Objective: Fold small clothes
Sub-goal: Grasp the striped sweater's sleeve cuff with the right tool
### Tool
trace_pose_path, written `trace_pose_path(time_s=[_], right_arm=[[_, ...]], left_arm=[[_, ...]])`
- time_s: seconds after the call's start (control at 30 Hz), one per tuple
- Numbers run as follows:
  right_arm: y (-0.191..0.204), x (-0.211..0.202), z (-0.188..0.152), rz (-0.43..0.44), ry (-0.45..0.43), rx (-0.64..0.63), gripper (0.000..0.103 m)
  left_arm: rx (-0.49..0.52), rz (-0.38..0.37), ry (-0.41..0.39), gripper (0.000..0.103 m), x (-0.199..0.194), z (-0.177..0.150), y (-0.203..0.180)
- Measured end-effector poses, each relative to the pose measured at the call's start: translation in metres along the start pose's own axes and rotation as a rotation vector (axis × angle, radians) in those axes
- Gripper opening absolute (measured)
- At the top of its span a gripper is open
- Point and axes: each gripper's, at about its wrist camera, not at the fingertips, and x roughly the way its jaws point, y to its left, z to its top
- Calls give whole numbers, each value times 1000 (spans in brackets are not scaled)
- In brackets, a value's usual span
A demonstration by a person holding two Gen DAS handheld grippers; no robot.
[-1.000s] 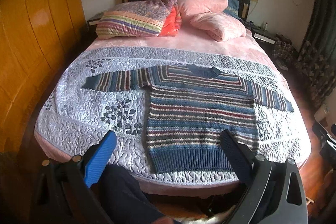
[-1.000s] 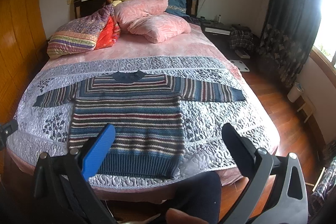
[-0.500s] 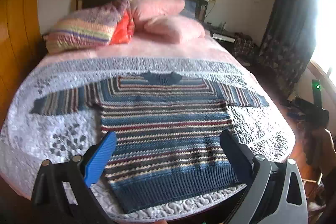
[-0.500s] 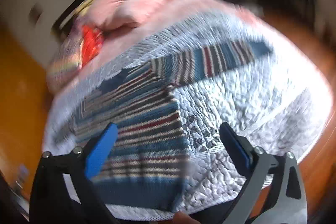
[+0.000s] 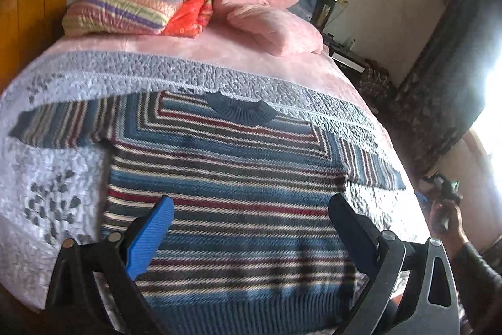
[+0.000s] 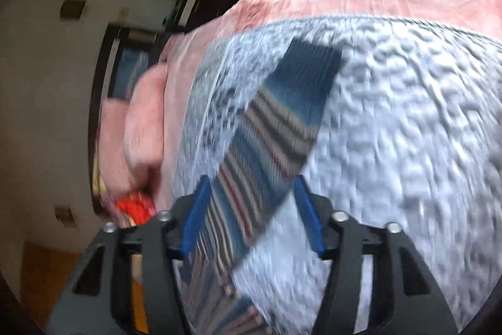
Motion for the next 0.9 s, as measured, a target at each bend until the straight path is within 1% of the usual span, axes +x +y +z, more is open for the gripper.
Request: trace_pose_path(time_s=[0.03,0.13,0.3,0.47,0.5,0.63,0.7,0.73,0.77,0.8,0.83,0.9], right_arm=[[-6,8,13,11,-8,19,43],[-21,27,40,-2,-40,67,43],[-49,58,69,-82,-67,92,43],[-63,71,79,-129,-69,79,42],[-62,75,80,-136,-68,68,42],[-55,81,83,-150,-74,34,42],[-51,84,85,-160,-81,23,37],[-49,85,85,-164,-83,18,29],[-46,87,85,-168,-84,4,18],[-42,89,85,-173,-79,-16,13],[-39,89,84,-180,-79,-30,9],[-27,86,80,-183,-99,-74,9]], left_arm=[[-18,-11,6,99,7,1,1],[-47,-34,18,99,25,4,1],[-96,-60,56,99,50,6,2],[-154,-99,82,99,73,10,6],[-163,-107,84,99,75,10,6],[-252,-141,109,99,89,14,17],[-284,-154,112,99,93,16,23],[-300,-158,110,99,94,17,27],[-305,-160,108,99,94,18,28],[-310,-163,106,99,95,19,30],[-317,-167,107,99,96,20,32],[-326,-176,111,99,97,22,36]])
